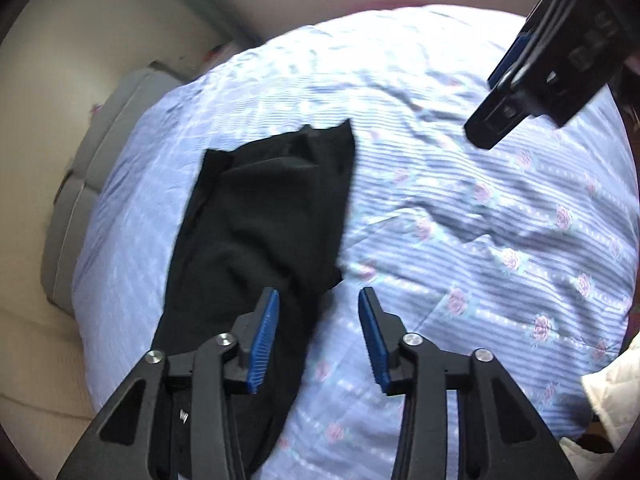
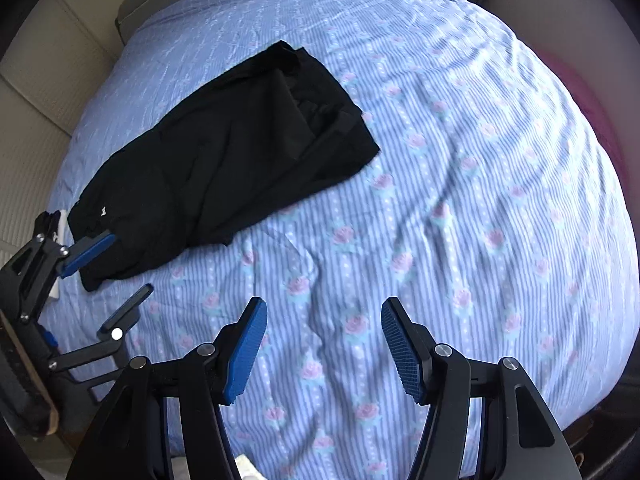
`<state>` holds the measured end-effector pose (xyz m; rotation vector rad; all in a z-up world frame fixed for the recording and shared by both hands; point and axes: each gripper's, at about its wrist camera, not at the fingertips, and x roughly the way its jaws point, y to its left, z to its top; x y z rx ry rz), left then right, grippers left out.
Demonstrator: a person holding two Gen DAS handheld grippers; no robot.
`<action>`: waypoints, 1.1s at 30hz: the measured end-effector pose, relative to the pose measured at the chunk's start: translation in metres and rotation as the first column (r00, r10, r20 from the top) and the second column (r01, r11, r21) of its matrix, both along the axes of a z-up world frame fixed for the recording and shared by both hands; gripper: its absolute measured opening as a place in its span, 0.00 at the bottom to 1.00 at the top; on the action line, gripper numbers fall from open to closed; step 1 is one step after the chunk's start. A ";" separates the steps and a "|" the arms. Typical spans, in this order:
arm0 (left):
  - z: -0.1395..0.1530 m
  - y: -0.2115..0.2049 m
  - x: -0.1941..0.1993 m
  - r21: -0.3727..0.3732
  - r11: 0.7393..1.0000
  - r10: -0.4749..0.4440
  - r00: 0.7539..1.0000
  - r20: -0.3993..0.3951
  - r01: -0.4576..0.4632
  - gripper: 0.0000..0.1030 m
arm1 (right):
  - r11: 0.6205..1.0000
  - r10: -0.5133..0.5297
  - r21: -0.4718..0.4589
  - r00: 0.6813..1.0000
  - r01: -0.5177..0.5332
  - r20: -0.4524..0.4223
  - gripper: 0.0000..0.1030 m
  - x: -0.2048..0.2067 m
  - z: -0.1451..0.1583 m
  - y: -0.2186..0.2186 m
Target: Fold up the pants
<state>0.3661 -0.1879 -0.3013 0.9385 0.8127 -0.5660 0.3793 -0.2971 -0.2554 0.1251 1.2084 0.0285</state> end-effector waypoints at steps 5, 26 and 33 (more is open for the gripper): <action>-0.040 -0.025 0.028 0.063 0.998 0.035 0.997 -0.070 -0.031 0.28 | 0.993 -0.106 0.052 0.993 0.109 -0.055 0.57 -0.025 -0.021 -0.037; -0.025 0.035 0.159 -0.143 0.872 0.350 0.801 -0.486 -0.468 0.03 | 0.981 0.035 0.187 0.996 -0.049 0.080 0.44 0.053 -0.010 -0.046; -0.029 0.080 0.199 -0.187 0.778 0.373 0.681 -0.630 -0.600 0.03 | 0.935 0.222 0.260 0.970 -0.241 0.101 0.43 0.082 -0.018 0.006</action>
